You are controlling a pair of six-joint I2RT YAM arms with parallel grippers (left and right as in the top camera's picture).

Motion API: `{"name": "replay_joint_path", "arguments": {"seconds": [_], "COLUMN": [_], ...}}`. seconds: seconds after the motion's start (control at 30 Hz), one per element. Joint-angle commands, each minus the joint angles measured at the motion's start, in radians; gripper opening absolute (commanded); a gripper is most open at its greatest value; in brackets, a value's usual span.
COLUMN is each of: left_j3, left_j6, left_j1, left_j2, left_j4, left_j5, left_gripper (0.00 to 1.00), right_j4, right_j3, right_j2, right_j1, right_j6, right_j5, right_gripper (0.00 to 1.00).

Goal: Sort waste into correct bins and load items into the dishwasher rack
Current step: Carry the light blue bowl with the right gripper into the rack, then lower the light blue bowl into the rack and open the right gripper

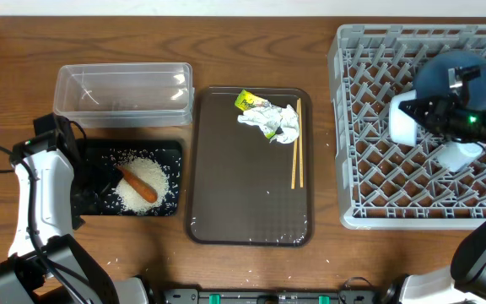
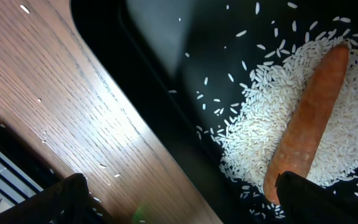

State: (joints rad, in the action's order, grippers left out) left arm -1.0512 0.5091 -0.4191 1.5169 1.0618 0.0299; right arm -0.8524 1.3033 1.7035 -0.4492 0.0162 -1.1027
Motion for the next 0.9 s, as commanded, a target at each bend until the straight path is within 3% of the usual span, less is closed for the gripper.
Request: {"name": "replay_joint_path", "arguments": {"seconds": [0.0,0.3,0.87], "left_j3": [0.001,0.001,0.001], "left_j6": [0.005,0.005,0.005], "left_j1": [-0.005,-0.005,-0.005], "left_j2": [0.001,0.001,0.001], "left_j4": [0.003,0.003,0.003], "left_j5": [0.008,0.008,0.008], "left_gripper": [0.99,0.99,0.99], "right_j4": [0.035,0.053,0.021], "right_j3": [-0.032,-0.076,-0.075], "right_j2": [-0.002,-0.002,-0.002], "right_j1": [-0.01,-0.012,-0.117], "right_j6": [0.013,0.06,0.099], "right_j5": [-0.153,-0.002,0.043], "right_gripper": [0.01,0.01,0.01]}}
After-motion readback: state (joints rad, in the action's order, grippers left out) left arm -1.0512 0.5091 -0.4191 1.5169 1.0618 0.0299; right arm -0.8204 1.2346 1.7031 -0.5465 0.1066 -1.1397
